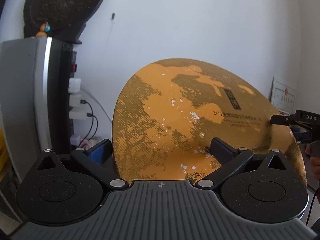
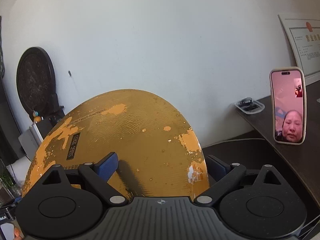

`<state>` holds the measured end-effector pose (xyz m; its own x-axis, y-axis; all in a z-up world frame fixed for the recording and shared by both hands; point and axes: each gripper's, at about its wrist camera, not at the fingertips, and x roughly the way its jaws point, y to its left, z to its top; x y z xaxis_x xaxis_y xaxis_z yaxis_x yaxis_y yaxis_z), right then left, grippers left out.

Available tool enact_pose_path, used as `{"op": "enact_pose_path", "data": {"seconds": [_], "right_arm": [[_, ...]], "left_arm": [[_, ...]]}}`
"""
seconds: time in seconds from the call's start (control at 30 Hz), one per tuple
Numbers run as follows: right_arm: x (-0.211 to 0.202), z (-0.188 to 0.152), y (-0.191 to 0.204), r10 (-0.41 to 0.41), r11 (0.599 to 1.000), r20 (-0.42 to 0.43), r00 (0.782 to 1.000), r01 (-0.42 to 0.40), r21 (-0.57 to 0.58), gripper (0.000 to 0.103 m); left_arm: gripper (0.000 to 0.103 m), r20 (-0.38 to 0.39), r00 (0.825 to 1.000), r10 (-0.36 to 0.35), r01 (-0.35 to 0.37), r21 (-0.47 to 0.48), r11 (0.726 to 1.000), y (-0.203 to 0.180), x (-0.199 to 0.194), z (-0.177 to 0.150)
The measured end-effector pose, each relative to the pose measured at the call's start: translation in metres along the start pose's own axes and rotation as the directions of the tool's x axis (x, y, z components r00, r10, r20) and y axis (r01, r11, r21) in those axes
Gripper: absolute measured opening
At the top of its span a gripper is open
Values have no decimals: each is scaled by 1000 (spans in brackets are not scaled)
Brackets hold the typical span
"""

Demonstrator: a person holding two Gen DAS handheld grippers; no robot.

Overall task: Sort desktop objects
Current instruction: 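Lift the gold lid with both grippers and tilt it flat over the box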

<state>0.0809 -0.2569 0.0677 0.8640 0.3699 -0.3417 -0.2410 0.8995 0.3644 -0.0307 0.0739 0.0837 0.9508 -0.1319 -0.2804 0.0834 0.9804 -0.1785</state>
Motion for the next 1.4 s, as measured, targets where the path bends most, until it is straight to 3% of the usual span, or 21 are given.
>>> {"op": "enact_pose_path", "data": {"seconds": [0.37,0.6,0.97,1.4], "right_arm": [[46,-17,-11,-25,999,-116,993,27,19,96],[72,-16,-16,-24,999,-156,987,29,29,96],[89,-21,-16,2,999,-184,983,7,48,96],[104,-31,-35,-30,998,-211,977,40,46,96]], "left_arm": [[103,-136,990,46,-54,-62,997,15,50,-19],[102,-173,983,64,-78,-78,994,24,72,-15],[102,-187,978,89,-107,-88,990,34,74,-10],[102,-228,970,79,-104,-100,989,32,101,-28]]}}
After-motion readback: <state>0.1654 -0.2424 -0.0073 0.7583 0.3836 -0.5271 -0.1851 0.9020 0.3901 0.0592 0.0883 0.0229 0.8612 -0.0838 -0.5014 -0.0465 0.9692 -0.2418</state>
